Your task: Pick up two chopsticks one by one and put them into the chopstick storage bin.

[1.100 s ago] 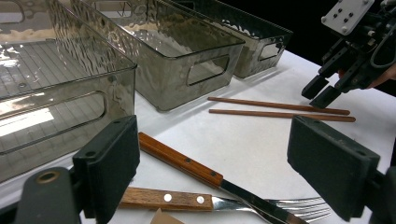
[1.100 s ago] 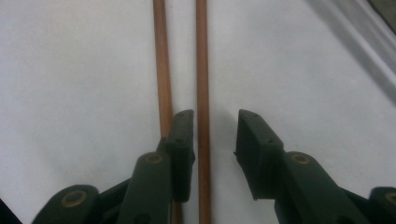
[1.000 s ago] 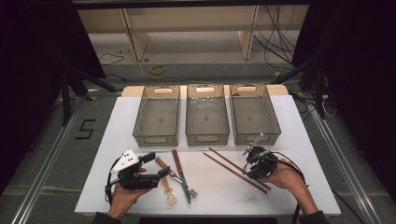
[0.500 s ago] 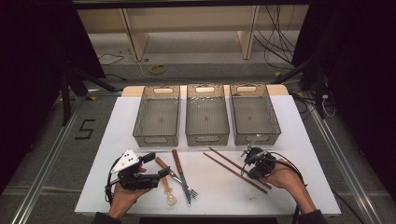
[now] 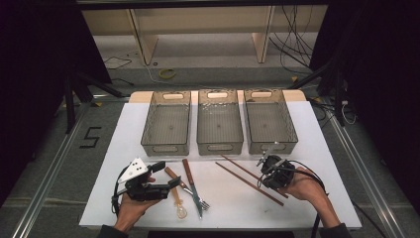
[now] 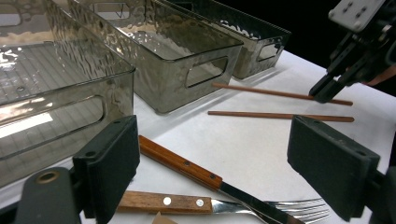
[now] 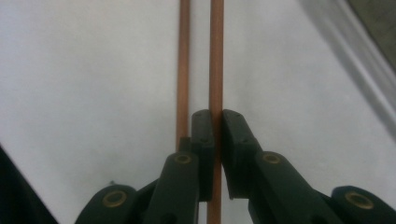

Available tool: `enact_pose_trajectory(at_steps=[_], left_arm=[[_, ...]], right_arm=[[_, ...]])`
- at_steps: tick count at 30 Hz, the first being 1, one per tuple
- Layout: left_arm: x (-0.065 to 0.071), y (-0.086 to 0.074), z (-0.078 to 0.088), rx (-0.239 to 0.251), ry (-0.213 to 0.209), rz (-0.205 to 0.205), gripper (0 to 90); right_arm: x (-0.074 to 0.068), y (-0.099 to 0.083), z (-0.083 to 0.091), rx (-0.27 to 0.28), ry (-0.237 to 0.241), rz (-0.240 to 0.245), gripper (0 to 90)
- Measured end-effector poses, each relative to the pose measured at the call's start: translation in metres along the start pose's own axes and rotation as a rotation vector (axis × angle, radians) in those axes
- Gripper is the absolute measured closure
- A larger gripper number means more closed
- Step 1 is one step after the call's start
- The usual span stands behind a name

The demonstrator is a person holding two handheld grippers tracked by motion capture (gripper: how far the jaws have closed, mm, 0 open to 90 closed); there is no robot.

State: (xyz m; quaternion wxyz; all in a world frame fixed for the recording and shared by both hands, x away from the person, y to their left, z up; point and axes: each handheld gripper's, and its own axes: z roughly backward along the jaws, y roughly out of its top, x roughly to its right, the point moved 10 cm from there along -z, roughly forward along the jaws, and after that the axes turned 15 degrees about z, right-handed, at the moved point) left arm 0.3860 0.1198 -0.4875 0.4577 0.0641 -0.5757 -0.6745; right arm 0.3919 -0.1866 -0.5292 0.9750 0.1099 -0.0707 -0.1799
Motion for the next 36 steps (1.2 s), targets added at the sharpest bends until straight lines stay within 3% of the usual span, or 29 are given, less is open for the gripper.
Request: enact_pose_trajectory(at_steps=[3, 6, 11, 13, 22, 24, 31, 36], left_arm=[[0.007, 0.003, -0.005, -0.032, -0.012, -0.029, 16.7], [0.018, 0.004, -0.012, -0.078, -0.024, -0.068, 16.7], [0.032, 0.002, -0.027, -0.184, -0.028, -0.174, 18.1], [0.039, 0.001, -0.032, -0.223, -0.039, -0.211, 18.3], [0.06, 0.0, -0.05, -0.338, -0.059, -0.372, 22.4], [0.065, -0.004, -0.053, -0.375, -0.079, -0.388, 23.3], [0.071, -0.021, -0.061, -0.518, -0.093, -0.499, 29.4], [0.077, -0.034, -0.065, -0.577, -0.1, -0.585, 39.9]], right_arm=[[-0.004, 0.007, 0.01, 0.02, -0.017, 0.034, 84.5], [-0.012, 0.018, 0.016, 0.031, -0.026, 0.106, 84.5], [-0.024, 0.032, 0.017, 0.024, -0.025, 0.171, 84.5], [-0.031, 0.04, 0.018, 0.02, -0.027, 0.223, 84.5], [-0.048, 0.055, 0.017, 0.02, -0.017, 0.289, 84.5], [-0.051, 0.057, 0.016, 0.019, -0.014, 0.309, 84.5], [-0.06, 0.064, 0.017, 0.018, -0.008, 0.369, 84.5], [-0.07, 0.067, 0.017, 0.017, 0.005, 0.424, 84.5]])
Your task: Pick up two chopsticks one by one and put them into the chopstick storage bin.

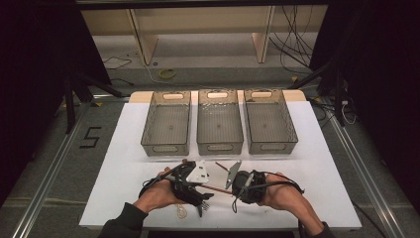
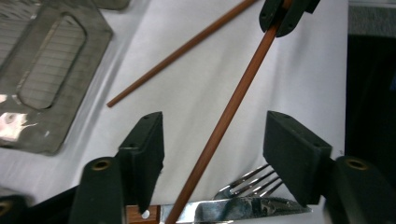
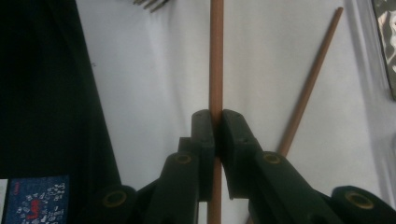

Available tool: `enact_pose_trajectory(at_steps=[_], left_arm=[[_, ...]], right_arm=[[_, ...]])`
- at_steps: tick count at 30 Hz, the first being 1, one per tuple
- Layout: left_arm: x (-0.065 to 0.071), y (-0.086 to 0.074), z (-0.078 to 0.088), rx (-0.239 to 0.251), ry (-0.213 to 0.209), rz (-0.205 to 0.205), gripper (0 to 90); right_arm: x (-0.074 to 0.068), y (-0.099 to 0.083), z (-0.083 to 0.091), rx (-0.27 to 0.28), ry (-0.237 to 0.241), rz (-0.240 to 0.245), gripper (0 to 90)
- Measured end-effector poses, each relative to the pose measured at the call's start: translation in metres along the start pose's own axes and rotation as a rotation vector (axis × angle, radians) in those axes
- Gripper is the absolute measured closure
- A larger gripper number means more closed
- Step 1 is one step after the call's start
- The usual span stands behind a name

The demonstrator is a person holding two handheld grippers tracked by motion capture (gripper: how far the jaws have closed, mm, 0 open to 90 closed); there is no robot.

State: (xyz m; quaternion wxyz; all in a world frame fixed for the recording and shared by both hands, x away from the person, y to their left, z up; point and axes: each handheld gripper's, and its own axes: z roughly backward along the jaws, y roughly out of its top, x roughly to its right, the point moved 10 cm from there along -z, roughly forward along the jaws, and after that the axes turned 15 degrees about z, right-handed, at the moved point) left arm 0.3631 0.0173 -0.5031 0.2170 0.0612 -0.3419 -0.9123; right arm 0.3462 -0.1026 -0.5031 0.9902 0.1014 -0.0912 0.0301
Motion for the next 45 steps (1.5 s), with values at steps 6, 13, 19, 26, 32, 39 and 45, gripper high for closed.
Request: enact_pose_trajectory(at_steps=[6, 13, 19, 26, 32, 39, 45], left_arm=[[0.001, -0.004, -0.003, -0.032, -0.002, -0.031, 50.7], [0.004, -0.007, -0.003, -0.059, -0.025, -0.069, 60.8], [0.008, -0.009, -0.006, -0.077, -0.044, -0.093, 68.8], [0.011, -0.012, -0.006, -0.089, -0.069, -0.11, 76.2], [0.016, -0.015, -0.007, -0.101, -0.103, -0.156, 82.1], [0.015, -0.016, -0.006, -0.09, -0.108, -0.161, 84.1], [0.0, -0.013, 0.001, -0.063, -0.053, -0.082, 84.1]], right_arm=[[-0.003, 0.005, 0.004, 0.007, -0.01, 0.033, 84.5], [-0.006, 0.008, 0.007, 0.014, -0.011, 0.05, 84.5], [-0.008, 0.008, 0.007, 0.016, -0.007, 0.058, 84.5], [-0.01, 0.01, 0.007, 0.023, -0.003, 0.058, 84.5], [-0.009, 0.008, 0.008, 0.027, 0.003, 0.067, 82.1], [0.005, 0.004, 0.017, 0.084, -0.038, -0.027, 65.6], [0.019, 0.004, 0.032, 0.182, -0.094, -0.145, 50.6]])
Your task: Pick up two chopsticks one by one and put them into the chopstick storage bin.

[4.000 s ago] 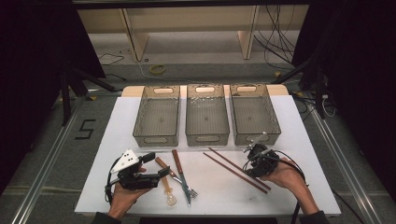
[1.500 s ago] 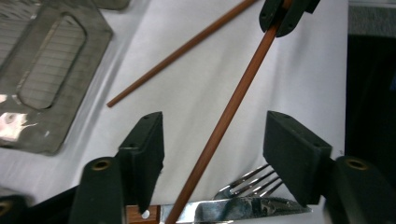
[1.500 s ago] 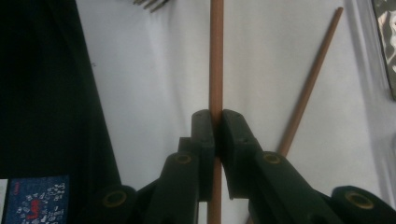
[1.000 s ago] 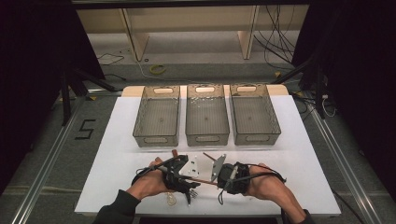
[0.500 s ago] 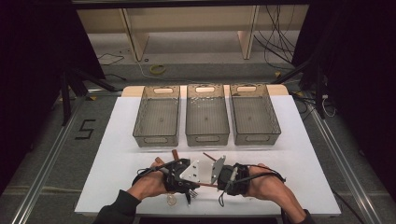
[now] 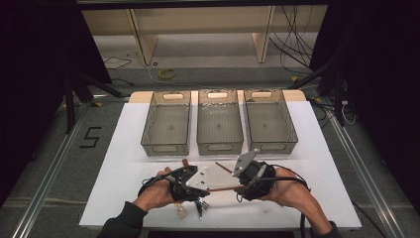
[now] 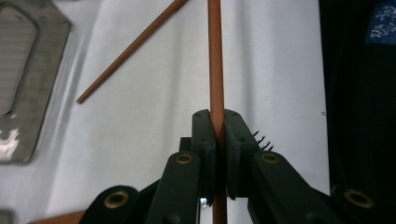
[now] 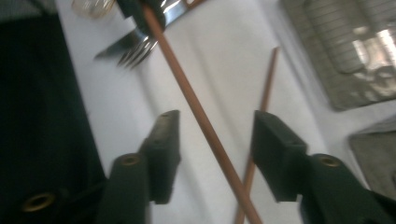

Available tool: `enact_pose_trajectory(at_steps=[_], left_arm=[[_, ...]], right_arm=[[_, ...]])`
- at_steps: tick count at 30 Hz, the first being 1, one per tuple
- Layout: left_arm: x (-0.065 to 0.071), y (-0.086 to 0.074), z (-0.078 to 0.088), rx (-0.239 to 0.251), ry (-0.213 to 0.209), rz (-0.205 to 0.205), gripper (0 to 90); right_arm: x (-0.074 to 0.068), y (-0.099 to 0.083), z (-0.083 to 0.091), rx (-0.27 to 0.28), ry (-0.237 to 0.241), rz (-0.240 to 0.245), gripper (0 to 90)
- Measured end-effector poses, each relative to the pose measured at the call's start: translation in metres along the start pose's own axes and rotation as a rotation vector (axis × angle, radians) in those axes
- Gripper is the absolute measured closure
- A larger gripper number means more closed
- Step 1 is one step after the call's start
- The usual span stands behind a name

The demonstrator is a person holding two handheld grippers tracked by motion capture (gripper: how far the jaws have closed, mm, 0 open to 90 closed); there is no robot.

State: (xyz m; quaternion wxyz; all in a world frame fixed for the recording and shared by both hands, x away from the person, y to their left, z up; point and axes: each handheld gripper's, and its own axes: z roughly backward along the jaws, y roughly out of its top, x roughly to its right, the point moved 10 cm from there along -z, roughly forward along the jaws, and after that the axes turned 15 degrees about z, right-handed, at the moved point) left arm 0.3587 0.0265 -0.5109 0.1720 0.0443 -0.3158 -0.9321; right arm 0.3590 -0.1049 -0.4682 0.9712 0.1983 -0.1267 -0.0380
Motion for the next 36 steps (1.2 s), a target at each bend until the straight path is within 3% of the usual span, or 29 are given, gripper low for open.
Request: enact_pose_trajectory(at_steps=[1, 3, 4, 5, 9, 12, 16, 24, 30, 36], left_arm=[[-0.004, 0.0, 0.002, -0.001, 0.012, 0.019, 84.1], [-0.011, 0.0, 0.006, 0.008, 0.035, 0.05, 84.1], [-0.015, 0.0, 0.008, 0.012, 0.049, 0.064, 84.0], [-0.018, 0.0, 0.01, 0.023, 0.059, 0.087, 84.0], [-0.031, 0.001, 0.018, 0.062, 0.089, 0.162, 84.1], [-0.04, 0.003, 0.024, 0.101, 0.108, 0.239, 84.1], [-0.051, 0.004, 0.032, 0.14, 0.131, 0.307, 84.0], [-0.075, 0.002, 0.051, 0.206, 0.163, 0.431, 84.0], [-0.094, 0.002, 0.066, 0.243, 0.203, 0.489, 84.0], [-0.125, 0.002, 0.083, 0.274, 0.258, 0.547, 84.0]], right_arm=[[0.008, -0.001, 0.004, 0.037, -0.026, -0.048, 46.8], [0.012, -0.003, 0.006, 0.05, -0.039, -0.067, 45.6], [0.018, -0.006, 0.008, 0.078, -0.068, -0.114, 41.6], [0.018, -0.006, 0.008, 0.078, -0.068, -0.114, 41.6], [0.027, -0.017, 0.011, 0.124, -0.109, -0.21, 38.2], [0.028, -0.024, 0.009, 0.123, -0.108, -0.232, 36.3], [0.023, -0.041, -0.002, 0.096, -0.073, -0.287, 33.0], [0.015, -0.064, -0.016, 0.049, -0.041, -0.333, 32.5], [0.015, -0.077, -0.021, 0.015, -0.038, -0.36, 32.5], [0.014, -0.081, -0.022, 0.011, -0.037, -0.364, 31.8]])
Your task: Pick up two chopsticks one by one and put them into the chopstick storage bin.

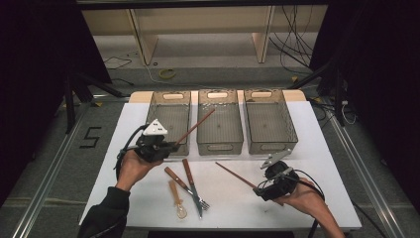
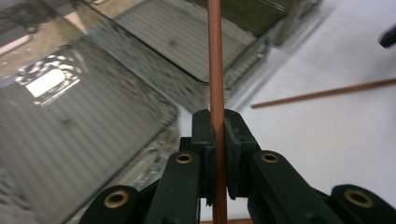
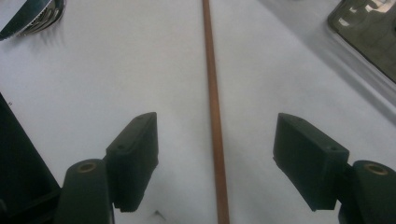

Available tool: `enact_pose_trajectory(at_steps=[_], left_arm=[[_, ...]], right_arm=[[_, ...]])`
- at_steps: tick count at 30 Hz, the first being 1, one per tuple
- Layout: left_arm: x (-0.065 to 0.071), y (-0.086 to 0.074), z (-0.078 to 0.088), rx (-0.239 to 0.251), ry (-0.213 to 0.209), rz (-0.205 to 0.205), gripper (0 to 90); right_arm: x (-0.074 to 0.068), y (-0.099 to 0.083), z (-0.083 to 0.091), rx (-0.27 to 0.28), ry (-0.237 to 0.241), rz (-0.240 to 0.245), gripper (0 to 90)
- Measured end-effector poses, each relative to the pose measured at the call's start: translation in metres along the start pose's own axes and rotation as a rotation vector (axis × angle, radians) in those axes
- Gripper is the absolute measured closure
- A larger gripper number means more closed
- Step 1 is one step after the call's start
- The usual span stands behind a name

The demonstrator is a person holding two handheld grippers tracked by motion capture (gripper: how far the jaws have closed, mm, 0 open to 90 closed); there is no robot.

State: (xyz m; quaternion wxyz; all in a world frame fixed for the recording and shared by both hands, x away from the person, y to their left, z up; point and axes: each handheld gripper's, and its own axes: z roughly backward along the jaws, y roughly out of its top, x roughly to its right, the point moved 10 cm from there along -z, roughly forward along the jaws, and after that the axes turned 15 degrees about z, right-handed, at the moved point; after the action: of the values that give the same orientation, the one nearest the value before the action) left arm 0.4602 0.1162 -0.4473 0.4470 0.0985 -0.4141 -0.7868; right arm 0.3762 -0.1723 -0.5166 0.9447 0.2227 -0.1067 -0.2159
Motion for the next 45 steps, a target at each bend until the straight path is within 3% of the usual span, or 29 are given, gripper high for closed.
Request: enact_pose_trajectory(at_steps=[9, 17, 23, 30, 38, 45], left_arm=[[-0.047, 0.027, -0.004, 0.034, 0.071, 0.082, 84.0], [-0.075, 0.041, -0.017, 0.031, 0.112, 0.135, 84.0], [-0.089, 0.048, -0.032, 0.042, 0.121, 0.178, 83.9], [-0.101, 0.049, -0.046, 0.022, 0.131, 0.21, 83.8], [-0.117, 0.039, -0.058, 0.004, 0.157, 0.247, 83.6], [-0.124, 0.029, -0.063, -0.011, 0.173, 0.271, 83.2]], right_arm=[[-0.003, -0.003, -0.004, -0.012, 0.01, 0.003, 31.5], [-0.002, -0.003, -0.004, -0.014, 0.01, 0.005, 31.4], [-0.002, -0.004, -0.005, -0.016, 0.009, 0.006, 31.5], [-0.003, -0.004, -0.006, -0.017, 0.015, 0.008, 31.4], [-0.003, -0.004, -0.006, -0.016, 0.018, 0.012, 31.5], [-0.004, -0.004, -0.007, -0.02, 0.019, 0.01, 31.5]])
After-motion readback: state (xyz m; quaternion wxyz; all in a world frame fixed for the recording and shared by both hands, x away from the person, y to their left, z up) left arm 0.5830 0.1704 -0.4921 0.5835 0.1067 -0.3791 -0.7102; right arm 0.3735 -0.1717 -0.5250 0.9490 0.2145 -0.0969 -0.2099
